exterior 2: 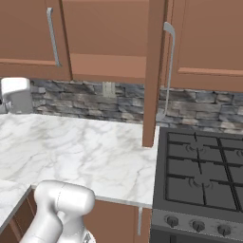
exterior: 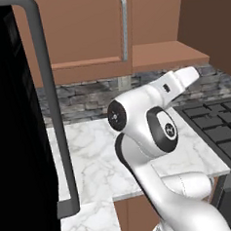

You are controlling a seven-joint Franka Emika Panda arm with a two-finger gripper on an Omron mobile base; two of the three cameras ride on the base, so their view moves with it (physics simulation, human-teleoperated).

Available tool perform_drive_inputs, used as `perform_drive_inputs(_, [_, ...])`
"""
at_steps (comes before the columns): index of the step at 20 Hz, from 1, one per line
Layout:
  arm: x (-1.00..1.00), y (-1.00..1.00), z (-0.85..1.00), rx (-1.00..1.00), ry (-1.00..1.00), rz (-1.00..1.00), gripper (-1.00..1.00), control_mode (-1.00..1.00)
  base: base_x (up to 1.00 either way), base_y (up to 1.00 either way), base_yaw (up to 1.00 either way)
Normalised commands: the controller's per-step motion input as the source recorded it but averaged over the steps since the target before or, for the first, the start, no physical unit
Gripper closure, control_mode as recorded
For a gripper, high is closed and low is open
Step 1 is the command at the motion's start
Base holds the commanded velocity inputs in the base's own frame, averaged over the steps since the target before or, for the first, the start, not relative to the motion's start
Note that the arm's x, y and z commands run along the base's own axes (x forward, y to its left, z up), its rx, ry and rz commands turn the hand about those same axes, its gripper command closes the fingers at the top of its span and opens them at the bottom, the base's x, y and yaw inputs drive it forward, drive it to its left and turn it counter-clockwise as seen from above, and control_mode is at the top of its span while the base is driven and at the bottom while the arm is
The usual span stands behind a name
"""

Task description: Open the cabinet, retrieve the rolling pin, and place it next to the meat on the cutting board to prepare for tenderizing.

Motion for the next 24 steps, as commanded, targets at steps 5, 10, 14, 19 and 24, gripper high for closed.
perform_drive_inputs(5, [0.00,0.43,0.04,0.19,-0.26,0.12,-1.00,-1.00,0.00,0.00,0.00])
perform_drive_inputs(10, [0.03,0.32,0.10,0.18,-0.28,0.15,-1.00,-1.00,0.00,0.00,0.00])
perform_drive_inputs(14, [0.09,0.22,0.13,0.14,-0.27,0.16,-1.00,-1.00,0.00,0.00,0.00])
perform_drive_inputs(19, [0.10,0.10,0.16,0.10,-0.28,0.16,-1.00,-1.00,0.00,0.00,0.00])
perform_drive_inputs(24, [0.15,0.01,0.09,0.06,-0.24,0.13,-1.00,-1.00,0.00,0.00,0.00])
